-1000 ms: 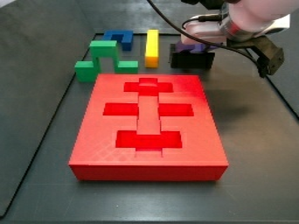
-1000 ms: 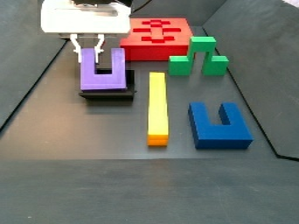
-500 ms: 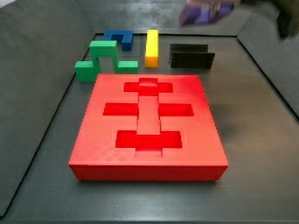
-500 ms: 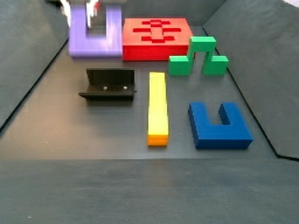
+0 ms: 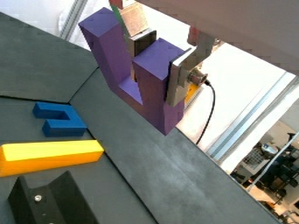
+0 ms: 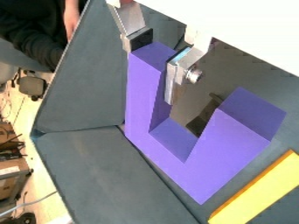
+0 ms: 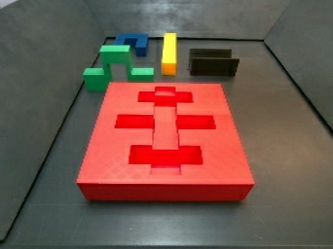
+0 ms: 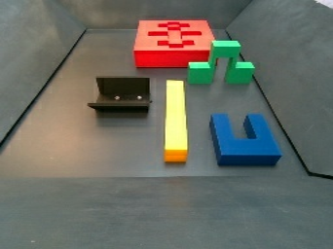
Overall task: Pick up the purple object. Move up. Place the purple object on the fixture. Regrasp the purple object. Move to above the board. Insert the purple object.
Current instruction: Move to above the board.
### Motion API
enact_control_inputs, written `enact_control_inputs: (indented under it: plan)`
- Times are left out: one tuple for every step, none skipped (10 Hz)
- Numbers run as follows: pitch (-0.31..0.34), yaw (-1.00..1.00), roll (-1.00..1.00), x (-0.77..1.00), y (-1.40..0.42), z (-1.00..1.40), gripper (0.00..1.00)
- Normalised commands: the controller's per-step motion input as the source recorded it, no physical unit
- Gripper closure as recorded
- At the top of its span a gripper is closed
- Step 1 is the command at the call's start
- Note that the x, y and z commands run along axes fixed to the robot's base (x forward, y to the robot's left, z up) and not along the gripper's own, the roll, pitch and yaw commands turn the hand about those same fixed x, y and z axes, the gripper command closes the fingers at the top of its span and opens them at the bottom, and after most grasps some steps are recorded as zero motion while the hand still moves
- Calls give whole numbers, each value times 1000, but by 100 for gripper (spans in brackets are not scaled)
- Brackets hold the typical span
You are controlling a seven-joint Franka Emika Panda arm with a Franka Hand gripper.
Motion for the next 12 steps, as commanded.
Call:
enact_control_inputs:
  plan:
    - [60,-165,-1000,-1316,-1400,295,100]
    - [57,-163,-1000,-1330,-1400,296,100]
    - [12,-149,-1000,-1400,-1328,292,100]
    - [3,-139,-1000,-1400,-1285,263,100]
    - [3,-134,-1000,-1400,-1259,261,100]
    - [20,-134,-1000,-1400,-1245,249,100]
    - [28,-131,-1000,-765,-660,139,100]
    - [32,-125,-1000,-403,-306,64,100]
    - [51,-107,-1000,-143,-110,22,100]
    - [41,-100,-961,-115,-85,26,100]
    - [7,-66,-714,-107,-32,9,100]
    - [-15,-42,-519,-91,1,7,100]
